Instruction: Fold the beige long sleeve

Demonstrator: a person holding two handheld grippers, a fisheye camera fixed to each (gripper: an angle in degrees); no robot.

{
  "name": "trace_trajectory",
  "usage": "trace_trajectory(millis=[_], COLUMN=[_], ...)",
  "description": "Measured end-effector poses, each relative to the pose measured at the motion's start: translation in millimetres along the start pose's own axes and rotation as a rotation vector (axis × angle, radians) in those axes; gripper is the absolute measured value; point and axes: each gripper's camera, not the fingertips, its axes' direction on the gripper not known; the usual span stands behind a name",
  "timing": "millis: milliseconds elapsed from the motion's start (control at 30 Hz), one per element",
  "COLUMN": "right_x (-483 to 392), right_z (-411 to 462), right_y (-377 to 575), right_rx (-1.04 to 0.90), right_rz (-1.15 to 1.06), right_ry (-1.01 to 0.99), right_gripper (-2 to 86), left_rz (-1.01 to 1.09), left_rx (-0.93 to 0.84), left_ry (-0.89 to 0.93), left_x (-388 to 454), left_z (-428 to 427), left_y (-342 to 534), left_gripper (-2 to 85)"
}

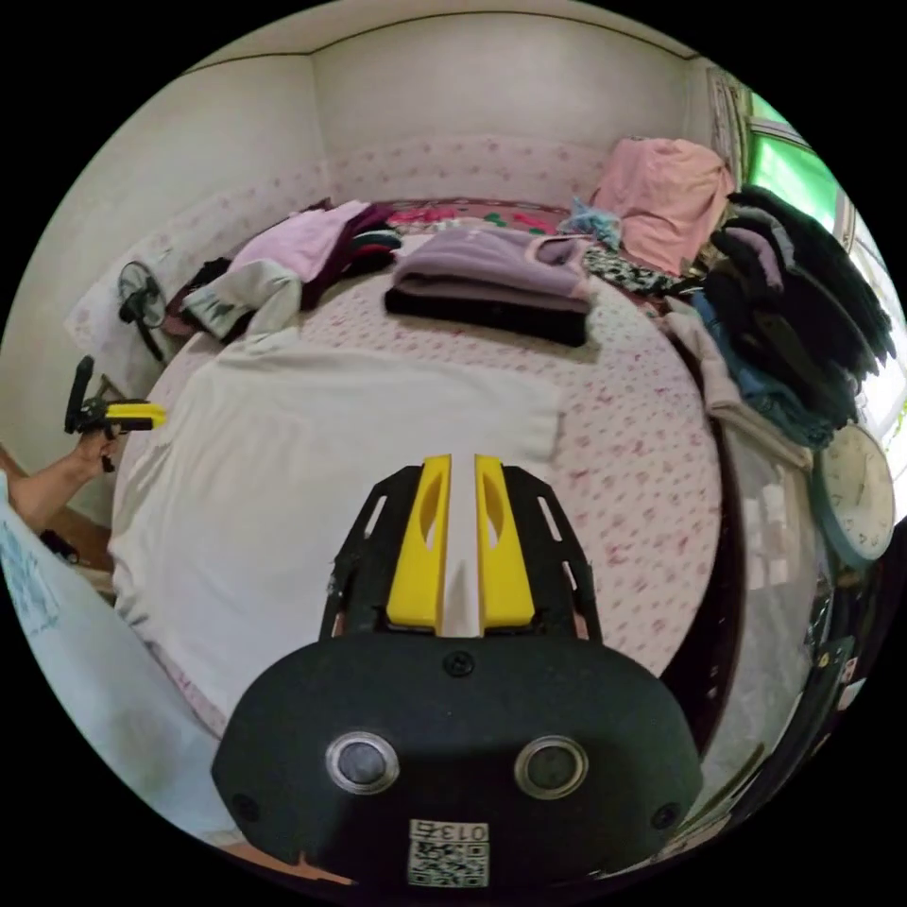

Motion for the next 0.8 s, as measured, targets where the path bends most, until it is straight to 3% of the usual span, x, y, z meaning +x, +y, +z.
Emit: trace_trajectory(millis=[100, 267, 567, 700, 800], right_x=[-64.6, -129.6, -119.8, -137.9, -155.3], right_z=[2.9, -5.6, -31.7, -54.6, -48.9], right_y=[49.1, 116.5, 197.3, 212.2, 223.8], right_rx=[-0.108, -0.205, -0.386, -0.281, -0.329], right_rz=[-0.087, -0.115, -0.007, -0.023, -0.060], right_ry=[-0.117, -0.055, 0.131, 0.086, 0.095], right_gripper=[1.1, 0.5, 0.3, 0.3, 0.2], left_rz=[0.090, 0.118, -0.062, -0.087, -0.103], left_rx=[-0.046, -0.101, -0.098, -0.105, -0.109], left_ry=[0.046, 0.062, 0.026, -0.017, -0.025], left_x=[58.5, 107.3, 86.5, 85.6, 83.7], left_z=[4.4, 11.8, -4.0, -11.5, -10.7], left_y=[29.3, 77.7, 137.2, 151.6, 168.0], left_gripper=[4.9, 2.2, -0.1, -0.2, -0.1])
